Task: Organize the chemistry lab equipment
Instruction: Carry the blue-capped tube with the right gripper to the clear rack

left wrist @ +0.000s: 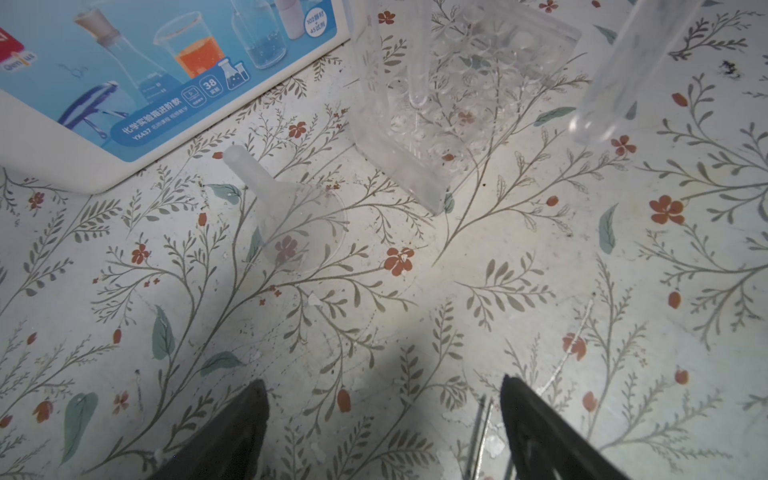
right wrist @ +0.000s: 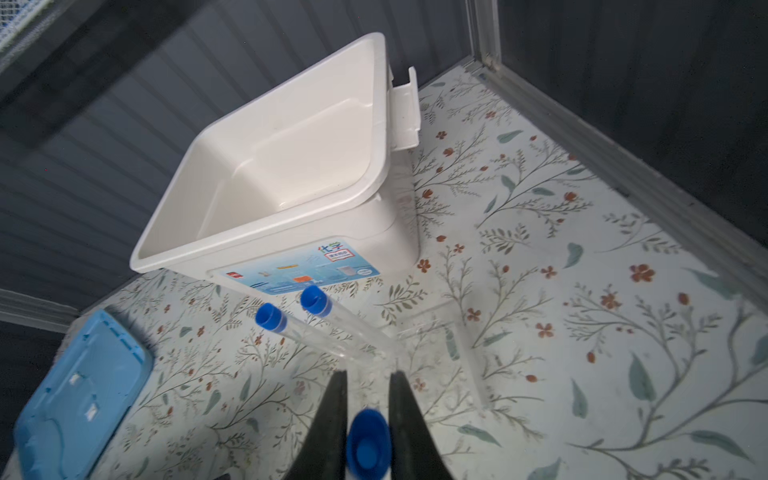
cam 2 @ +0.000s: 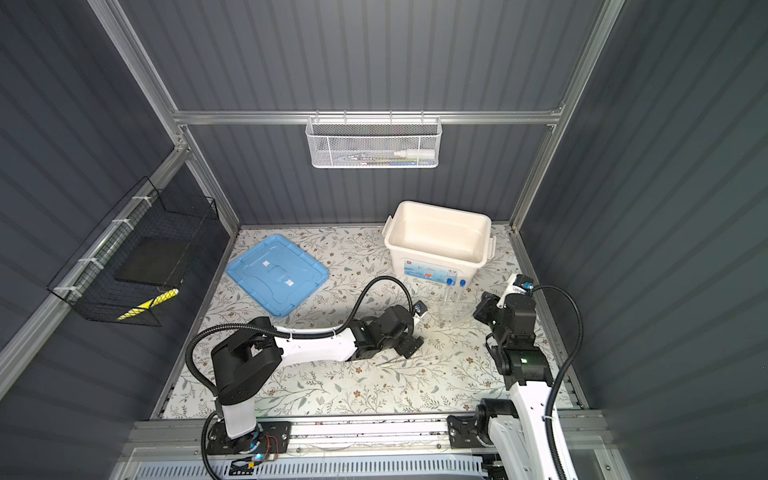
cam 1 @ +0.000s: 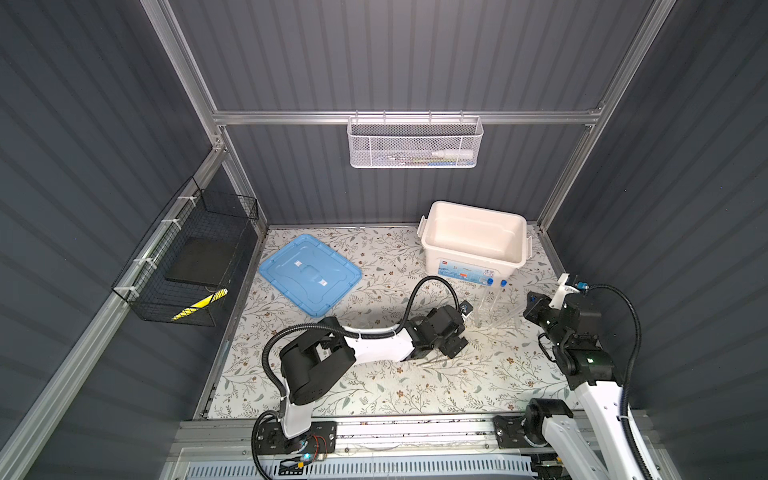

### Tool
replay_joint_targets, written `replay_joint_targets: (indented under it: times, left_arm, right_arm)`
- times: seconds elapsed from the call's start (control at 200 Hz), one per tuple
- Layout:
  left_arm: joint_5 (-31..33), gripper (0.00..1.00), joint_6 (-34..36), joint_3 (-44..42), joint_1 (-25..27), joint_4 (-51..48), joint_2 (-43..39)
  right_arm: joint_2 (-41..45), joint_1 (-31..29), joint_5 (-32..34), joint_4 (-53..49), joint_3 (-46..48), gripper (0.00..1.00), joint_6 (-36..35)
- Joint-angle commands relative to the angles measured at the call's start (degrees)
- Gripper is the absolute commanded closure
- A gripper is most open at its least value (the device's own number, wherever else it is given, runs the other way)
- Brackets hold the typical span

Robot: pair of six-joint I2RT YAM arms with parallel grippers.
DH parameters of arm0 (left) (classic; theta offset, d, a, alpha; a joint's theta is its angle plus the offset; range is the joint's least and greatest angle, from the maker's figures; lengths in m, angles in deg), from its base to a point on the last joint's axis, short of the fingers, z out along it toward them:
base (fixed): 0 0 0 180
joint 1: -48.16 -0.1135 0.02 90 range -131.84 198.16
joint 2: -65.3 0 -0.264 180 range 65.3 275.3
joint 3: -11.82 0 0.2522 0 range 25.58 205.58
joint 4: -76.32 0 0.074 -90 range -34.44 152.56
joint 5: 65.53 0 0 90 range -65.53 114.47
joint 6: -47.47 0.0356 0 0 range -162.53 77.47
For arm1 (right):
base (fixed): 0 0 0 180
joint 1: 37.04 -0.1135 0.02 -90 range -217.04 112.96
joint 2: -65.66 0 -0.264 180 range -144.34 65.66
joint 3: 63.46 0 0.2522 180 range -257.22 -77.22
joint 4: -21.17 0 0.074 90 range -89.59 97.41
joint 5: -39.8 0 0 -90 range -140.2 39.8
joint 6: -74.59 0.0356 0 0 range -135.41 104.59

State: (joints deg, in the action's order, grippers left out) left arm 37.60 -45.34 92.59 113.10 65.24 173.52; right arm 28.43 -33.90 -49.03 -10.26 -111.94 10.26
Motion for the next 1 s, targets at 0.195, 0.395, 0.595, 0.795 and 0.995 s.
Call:
replay_joint_targets:
  times: [0.195,0.395,0.595,0.795,0.995]
  left_arm:
    - [0.82,0.11,-1.05,0.32,0.53,-1.36,-0.57]
    - [2.46,0.02,-1.54,-0.50,0.49,-0.56,-1.13]
    - [3.15,0.00,-1.52,-1.07,0.54,-0.07,-1.67]
    - [3.49,0.00,-1.71,-1.15,0.46,-0.27,-1.47]
    - [3.64,0.01,-1.83,-1.21,0.60,-0.39,-1.31]
  right_arm:
    - [-2.00,-0.76,11.61,8.73,-0.67,0.83,-11.18]
    - [-3.72,-2.30,14.11,20.26,3.46,0.83,-14.84]
    - [-8.72,-5.05,14.89,29.49,6.56,0.82,-17.96]
    - [-12.98,-6.05,14.31,34.10,7.11,0.82,-18.79]
    - [-16.32,-6.78,14.72,37.21,7.29,0.82,-20.18]
